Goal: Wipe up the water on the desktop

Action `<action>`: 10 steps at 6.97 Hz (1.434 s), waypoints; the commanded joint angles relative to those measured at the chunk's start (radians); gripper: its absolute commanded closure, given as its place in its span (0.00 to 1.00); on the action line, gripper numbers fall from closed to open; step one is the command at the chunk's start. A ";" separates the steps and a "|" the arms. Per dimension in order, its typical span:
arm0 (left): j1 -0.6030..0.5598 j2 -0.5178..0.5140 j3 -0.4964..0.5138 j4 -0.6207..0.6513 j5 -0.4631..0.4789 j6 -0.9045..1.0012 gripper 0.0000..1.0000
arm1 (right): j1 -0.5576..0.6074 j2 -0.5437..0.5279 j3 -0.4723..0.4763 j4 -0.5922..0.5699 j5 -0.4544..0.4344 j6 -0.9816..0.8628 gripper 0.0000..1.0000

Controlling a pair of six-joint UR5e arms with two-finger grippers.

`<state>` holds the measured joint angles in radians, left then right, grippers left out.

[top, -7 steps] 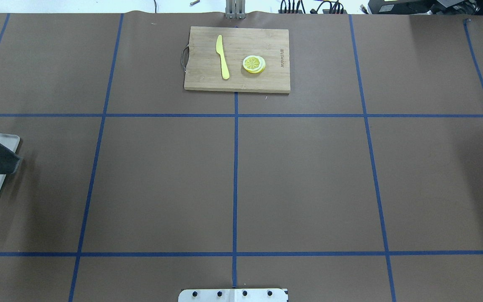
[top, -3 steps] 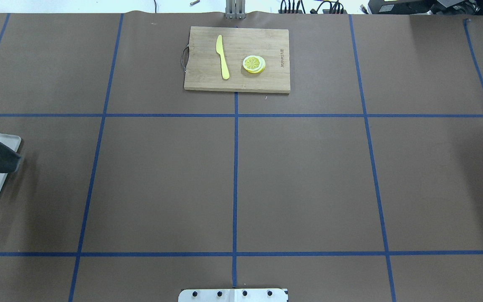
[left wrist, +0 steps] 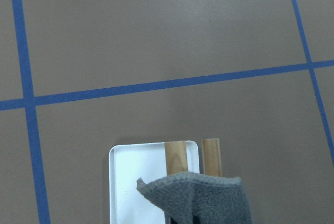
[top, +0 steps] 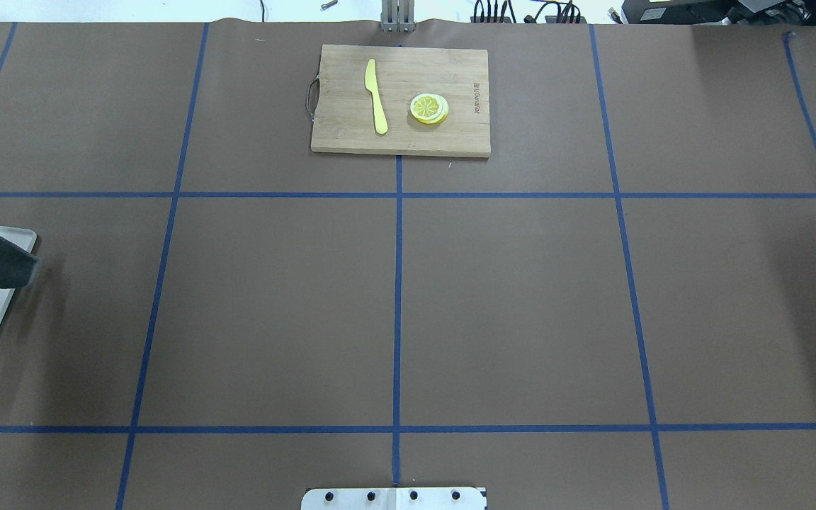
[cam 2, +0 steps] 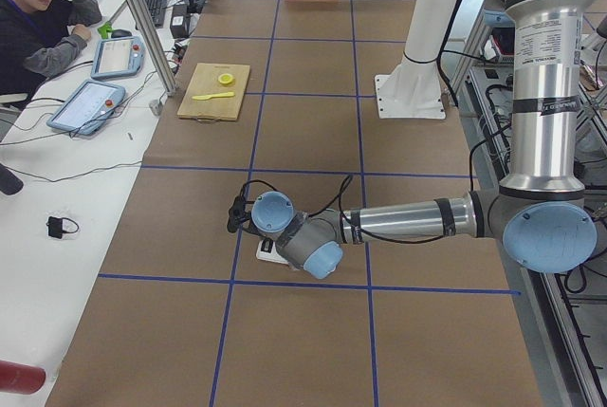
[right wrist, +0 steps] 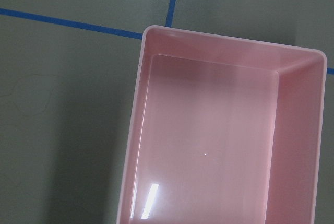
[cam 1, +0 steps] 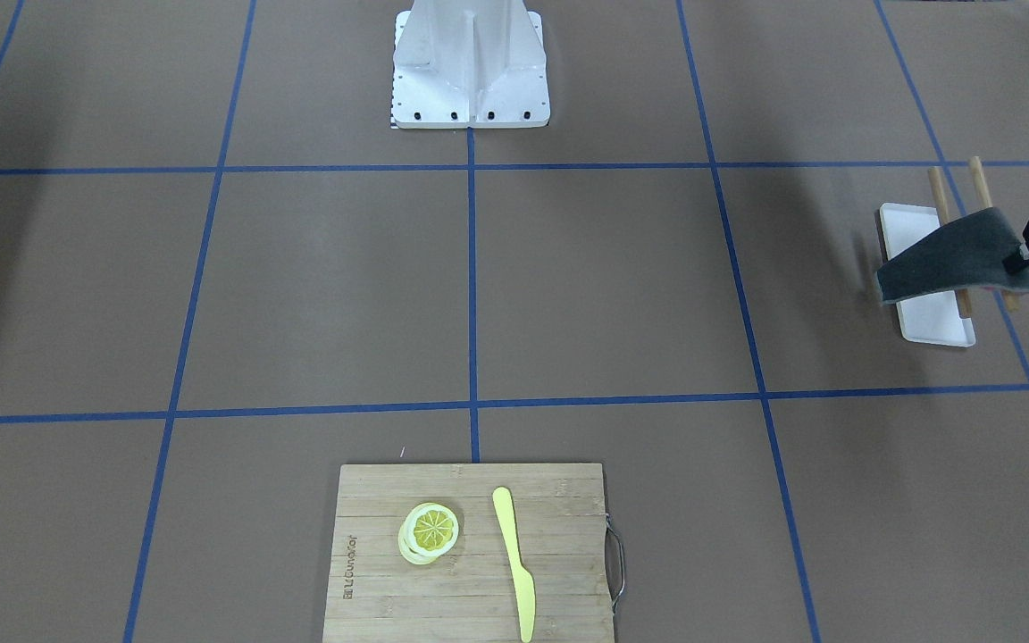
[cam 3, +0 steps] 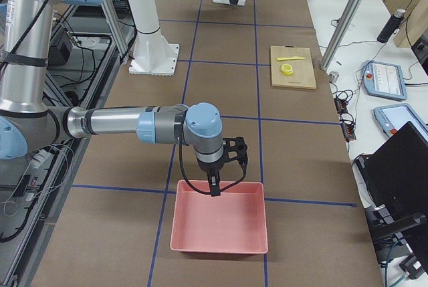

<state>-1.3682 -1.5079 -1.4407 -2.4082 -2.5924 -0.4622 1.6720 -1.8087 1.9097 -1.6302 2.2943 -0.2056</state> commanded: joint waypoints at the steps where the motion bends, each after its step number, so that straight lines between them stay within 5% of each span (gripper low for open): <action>1: -0.002 -0.002 -0.009 0.001 -0.005 -0.001 1.00 | 0.000 -0.001 0.002 0.000 0.001 0.000 0.00; 6: -0.046 -0.015 -0.095 0.026 -0.046 -0.006 1.00 | 0.000 0.003 0.006 0.001 0.004 0.000 0.00; 8: -0.061 -0.026 -0.233 0.172 -0.045 -0.034 1.00 | 0.000 0.008 0.029 0.001 0.004 0.003 0.00; 10: -0.061 -0.079 -0.352 0.202 -0.035 -0.282 1.00 | 0.000 0.008 0.070 0.003 0.005 0.022 0.00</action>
<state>-1.4287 -1.5525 -1.7298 -2.2266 -2.6308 -0.6129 1.6720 -1.8008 1.9520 -1.6288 2.2983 -0.1901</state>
